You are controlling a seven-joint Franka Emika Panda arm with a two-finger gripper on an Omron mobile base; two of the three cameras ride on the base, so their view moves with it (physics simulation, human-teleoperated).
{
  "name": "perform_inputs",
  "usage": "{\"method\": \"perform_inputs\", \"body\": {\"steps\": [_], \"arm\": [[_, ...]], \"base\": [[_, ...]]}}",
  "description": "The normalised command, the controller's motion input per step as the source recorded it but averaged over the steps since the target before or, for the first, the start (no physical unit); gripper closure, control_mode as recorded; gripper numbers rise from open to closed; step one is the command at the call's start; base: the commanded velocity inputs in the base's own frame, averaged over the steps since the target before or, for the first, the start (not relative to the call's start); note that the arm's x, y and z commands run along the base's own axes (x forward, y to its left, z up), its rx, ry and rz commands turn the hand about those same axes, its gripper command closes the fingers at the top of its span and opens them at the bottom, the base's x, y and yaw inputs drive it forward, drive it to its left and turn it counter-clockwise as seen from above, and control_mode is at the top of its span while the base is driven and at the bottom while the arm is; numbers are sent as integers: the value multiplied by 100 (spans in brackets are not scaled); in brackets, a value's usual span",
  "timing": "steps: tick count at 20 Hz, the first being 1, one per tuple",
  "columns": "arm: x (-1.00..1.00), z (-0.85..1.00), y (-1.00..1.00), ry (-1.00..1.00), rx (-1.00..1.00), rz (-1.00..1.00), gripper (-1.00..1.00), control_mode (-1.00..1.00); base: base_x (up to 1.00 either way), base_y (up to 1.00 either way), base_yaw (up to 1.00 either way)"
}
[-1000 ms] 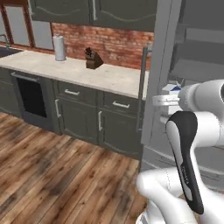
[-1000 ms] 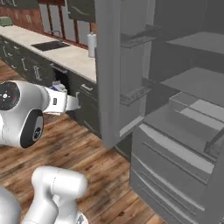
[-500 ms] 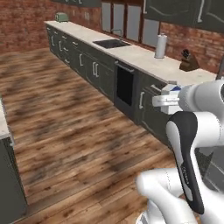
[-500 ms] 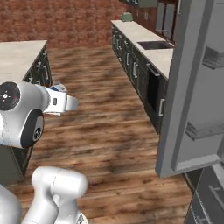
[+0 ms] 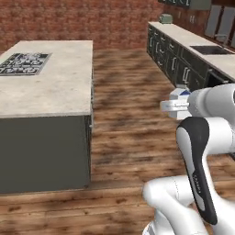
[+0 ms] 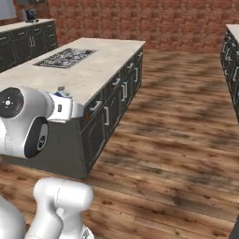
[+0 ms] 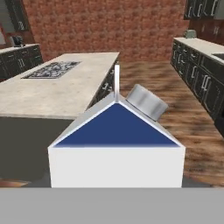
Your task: Take a sugar cube from the saucer and place it inside the coffee. Then, grab milk from the fridge and place it next to the coffee on the counter to sweeten the coffee.
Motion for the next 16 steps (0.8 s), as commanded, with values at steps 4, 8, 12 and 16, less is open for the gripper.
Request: {"method": "perform_inputs", "body": {"steps": [4,8,12,16], "arm": [[0,0,0,0,0,0,100,100],[0,0,0,0,0,0,100,100],[0,0,0,0,0,0,100,100],[0,0,0,0,0,0,100,100]], "base": [[44,99,46],[68,100,31],[79,100,24],[88,100,18]]}}
